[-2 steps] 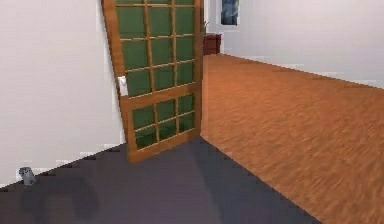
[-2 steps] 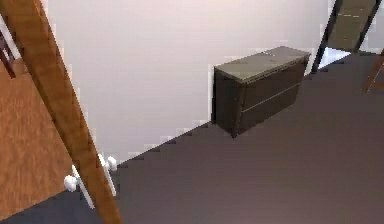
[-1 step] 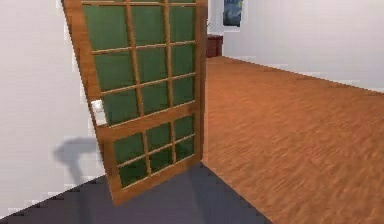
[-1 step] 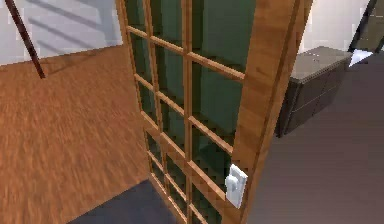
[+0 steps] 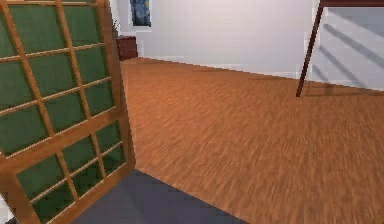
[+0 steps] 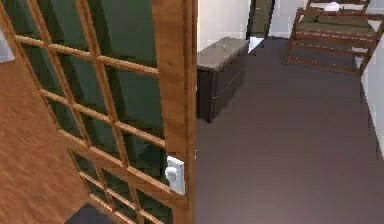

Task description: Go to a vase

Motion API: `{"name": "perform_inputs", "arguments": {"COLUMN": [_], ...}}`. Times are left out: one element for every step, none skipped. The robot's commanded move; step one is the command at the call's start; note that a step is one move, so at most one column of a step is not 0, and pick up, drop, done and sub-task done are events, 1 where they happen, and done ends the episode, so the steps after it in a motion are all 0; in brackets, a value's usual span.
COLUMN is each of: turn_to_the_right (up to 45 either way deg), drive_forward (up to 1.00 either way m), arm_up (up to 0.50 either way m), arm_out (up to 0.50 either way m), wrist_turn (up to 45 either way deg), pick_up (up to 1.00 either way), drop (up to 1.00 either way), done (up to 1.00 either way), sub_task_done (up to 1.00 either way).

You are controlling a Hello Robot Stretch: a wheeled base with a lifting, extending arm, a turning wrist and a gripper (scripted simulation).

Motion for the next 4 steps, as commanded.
{"name": "perform_inputs", "arguments": {"turn_to_the_right": [3.0, 0.0, 0.0, -27.0], "drive_forward": [0.00, 1.00, 0.50, 0.00], "arm_up": [0.00, 0.00, 0.00, 0.00], "arm_out": [0.00, 0.00, 0.00, 0.00], "wrist_turn": [0.0, 0.0, 0.0, 0.0], "pick_up": [0.00, 0.00, 0.00, 0.00], "drop": [0.00, 0.00, 0.00, 0.00], "done": [0.00, 0.00, 0.00, 0.00], "sub_task_done": [0.00, 0.00, 0.00, 0.00]}}
